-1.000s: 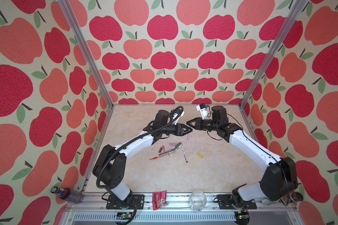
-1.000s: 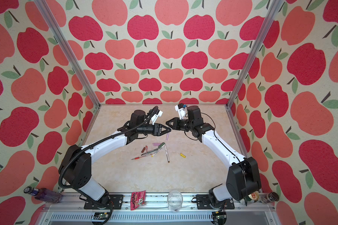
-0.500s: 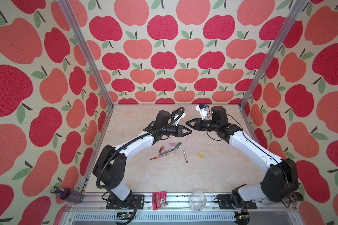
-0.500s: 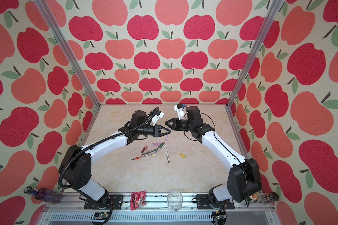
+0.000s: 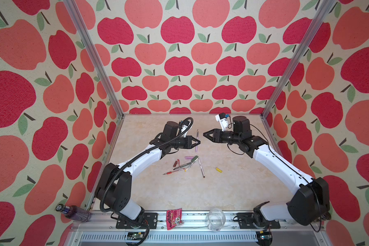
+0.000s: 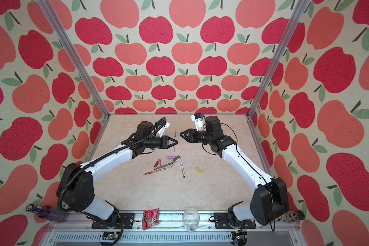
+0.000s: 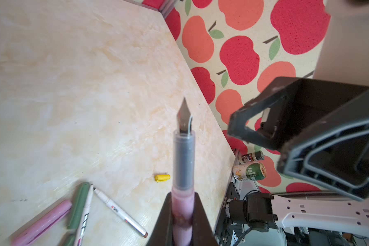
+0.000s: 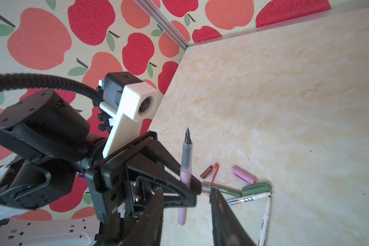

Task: Insert the pens into the pen caps
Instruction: 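Hold the pen with the left gripper while the right gripper moves to the pile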

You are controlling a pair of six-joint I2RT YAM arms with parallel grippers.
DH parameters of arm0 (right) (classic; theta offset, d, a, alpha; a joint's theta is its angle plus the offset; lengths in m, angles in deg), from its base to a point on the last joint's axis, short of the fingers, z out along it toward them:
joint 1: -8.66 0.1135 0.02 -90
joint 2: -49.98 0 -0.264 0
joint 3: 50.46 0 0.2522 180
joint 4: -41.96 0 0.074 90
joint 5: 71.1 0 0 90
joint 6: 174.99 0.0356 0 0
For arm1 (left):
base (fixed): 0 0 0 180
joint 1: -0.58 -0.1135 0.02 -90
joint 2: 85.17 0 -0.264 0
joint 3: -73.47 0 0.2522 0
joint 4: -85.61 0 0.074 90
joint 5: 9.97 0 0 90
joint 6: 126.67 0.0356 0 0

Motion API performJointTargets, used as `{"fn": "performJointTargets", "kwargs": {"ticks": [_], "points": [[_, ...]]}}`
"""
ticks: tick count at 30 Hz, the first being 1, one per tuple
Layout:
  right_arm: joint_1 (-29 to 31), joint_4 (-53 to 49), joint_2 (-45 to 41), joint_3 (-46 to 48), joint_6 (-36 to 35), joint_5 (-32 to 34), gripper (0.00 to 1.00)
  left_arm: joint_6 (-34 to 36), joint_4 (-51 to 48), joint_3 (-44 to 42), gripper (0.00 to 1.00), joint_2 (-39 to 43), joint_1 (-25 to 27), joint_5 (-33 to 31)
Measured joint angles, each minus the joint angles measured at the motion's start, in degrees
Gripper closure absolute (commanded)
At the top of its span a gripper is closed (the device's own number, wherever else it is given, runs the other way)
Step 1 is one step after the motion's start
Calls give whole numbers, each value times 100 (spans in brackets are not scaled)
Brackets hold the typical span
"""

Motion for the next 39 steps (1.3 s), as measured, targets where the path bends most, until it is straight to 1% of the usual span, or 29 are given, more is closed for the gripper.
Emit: {"fn": "performJointTargets", "kwargs": {"ticks": [5, 8, 10, 13, 16, 18, 22, 28, 32, 39], "points": [[17, -756, -22, -225, -509, 361, 53, 284, -612, -328, 100, 745, -472, -278], [142, -1565, 334, -752, -1086, 636, 51, 442, -957, -509, 100, 1182, -660, -356], [321, -2225, 859, -1353, -1585, 868, 50, 516, -1147, -693, 100, 1482, -772, -374], [564, -2918, 1683, -2085, -2197, 1130, 50, 527, -1305, -1075, 100, 1912, -861, -468], [767, -3392, 2444, -2531, -2656, 1342, 47, 450, -1399, -1491, 100, 2277, -885, -516], [890, -3598, 2857, -2710, -2876, 1521, 44, 330, -1412, -1742, 100, 2459, -894, -525], [1137, -3877, 3587, -3134, -3165, 1878, 41, 20, -1331, -2240, 100, 2789, -916, -503], [1467, -4011, 4330, -3805, -3510, 2361, 39, -402, -1078, -2621, 100, 2909, -942, -442], [1665, -4028, 4610, -3987, -3724, 2673, 38, -581, -872, -2754, 100, 2986, -944, -374], [1818, -4054, 4894, -4017, -3912, 2916, 38, -734, -619, -2811, 100, 2957, -944, -297]]}}
